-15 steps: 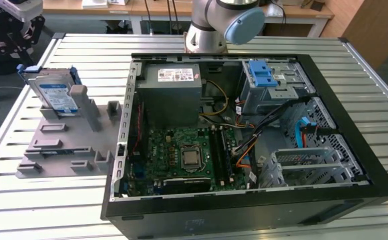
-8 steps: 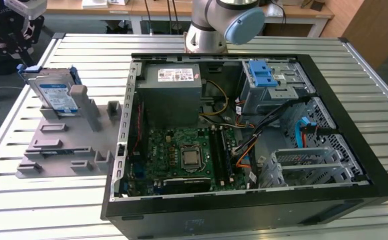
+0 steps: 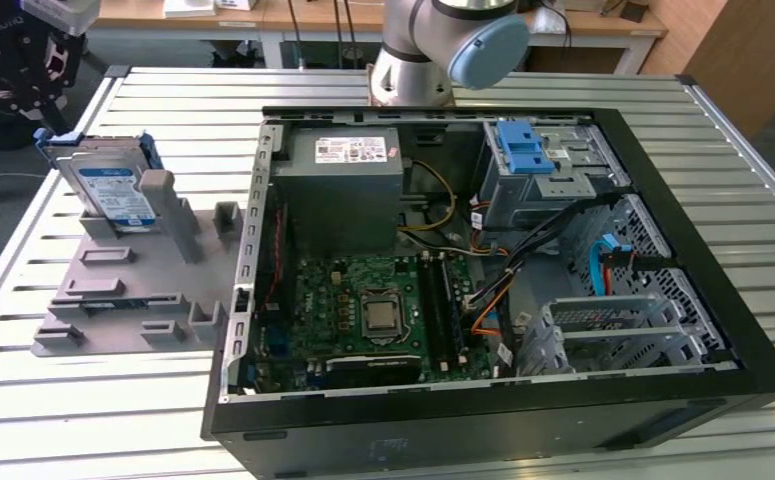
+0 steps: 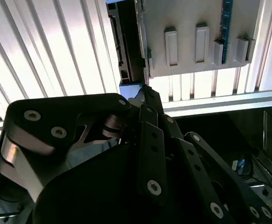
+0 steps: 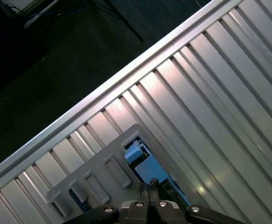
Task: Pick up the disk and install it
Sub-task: 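Pick up the disk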
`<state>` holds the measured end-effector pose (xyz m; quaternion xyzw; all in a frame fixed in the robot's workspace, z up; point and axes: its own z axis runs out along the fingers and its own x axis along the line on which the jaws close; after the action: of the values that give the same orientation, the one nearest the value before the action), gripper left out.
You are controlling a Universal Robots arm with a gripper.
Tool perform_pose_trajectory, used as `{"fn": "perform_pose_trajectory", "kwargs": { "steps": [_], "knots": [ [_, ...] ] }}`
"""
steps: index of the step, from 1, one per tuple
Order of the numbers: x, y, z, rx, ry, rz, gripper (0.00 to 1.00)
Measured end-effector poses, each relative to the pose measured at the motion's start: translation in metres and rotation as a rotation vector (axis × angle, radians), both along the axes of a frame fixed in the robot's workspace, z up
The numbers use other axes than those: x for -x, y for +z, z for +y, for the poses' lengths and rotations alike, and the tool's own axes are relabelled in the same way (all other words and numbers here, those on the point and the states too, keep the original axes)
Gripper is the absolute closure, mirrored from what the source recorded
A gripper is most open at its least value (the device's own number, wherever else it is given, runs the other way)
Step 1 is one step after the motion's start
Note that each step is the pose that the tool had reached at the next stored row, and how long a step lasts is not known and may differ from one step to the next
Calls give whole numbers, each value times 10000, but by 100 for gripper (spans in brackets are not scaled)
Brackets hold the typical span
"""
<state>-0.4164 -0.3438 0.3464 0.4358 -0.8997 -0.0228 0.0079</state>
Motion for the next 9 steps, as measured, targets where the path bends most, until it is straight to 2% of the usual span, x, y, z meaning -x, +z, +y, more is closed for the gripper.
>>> {"fn": "perform_pose_trajectory", "kwargs": {
  "steps": [9],
  "knots": [
    [0,-28,0,-2,1601,-15,89]
  ]
}}
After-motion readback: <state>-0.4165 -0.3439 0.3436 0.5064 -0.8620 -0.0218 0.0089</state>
